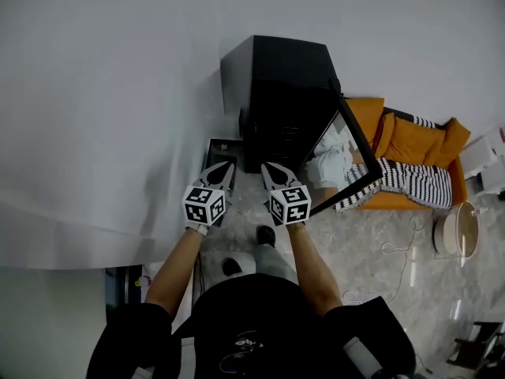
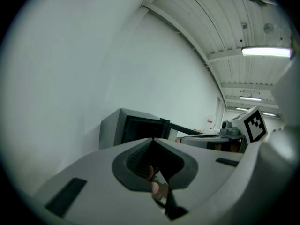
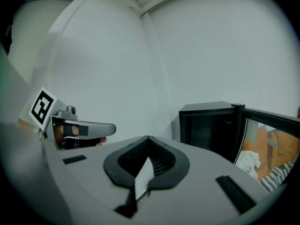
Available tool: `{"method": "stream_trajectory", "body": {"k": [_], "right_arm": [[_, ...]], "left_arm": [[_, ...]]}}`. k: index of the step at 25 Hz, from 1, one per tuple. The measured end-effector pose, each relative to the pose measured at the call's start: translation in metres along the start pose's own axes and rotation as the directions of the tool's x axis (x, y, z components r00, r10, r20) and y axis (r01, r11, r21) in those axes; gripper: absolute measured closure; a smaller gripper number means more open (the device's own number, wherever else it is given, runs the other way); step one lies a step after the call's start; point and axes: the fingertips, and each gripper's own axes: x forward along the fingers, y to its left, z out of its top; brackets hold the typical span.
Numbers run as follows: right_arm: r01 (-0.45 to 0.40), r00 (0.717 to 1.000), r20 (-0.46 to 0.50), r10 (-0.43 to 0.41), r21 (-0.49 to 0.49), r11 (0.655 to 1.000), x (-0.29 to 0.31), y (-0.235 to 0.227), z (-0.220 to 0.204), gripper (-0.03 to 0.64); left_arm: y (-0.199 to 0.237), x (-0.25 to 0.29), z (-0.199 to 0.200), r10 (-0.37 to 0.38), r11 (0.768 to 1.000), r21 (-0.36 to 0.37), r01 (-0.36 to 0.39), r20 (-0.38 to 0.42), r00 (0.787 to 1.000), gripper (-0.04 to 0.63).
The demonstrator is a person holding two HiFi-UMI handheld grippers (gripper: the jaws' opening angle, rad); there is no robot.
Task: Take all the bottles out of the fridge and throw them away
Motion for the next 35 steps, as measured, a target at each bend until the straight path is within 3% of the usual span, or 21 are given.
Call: {"method": "stream_trajectory", "body": {"k": [7,25,35], "right_arm": [[0.024,1.000,0.011,-0.023,-0.010,1.000,-0.051,-0.022,0.003,0.611],[-0.002,1.000,0.013,0.003,-0.040,0.999,-0.128,-0.147,0.019,0.611],[0.011,1.000,0.025,-0.011,-0.011,1.000,-0.152,-0.180,0.020,0.611]], "left_arm": [[-0.045,0.001,-0.001,-0.035,0.999,0.011,0.035,-0.004,0.999,0.594],[-0.143,0.084,0.012,0.002,0.999,0.054,-0.003,0.013,1.000,0.594],[-0.172,0.095,0.006,0.015,0.997,0.073,-0.015,-0.008,1.000,0.594]]}}
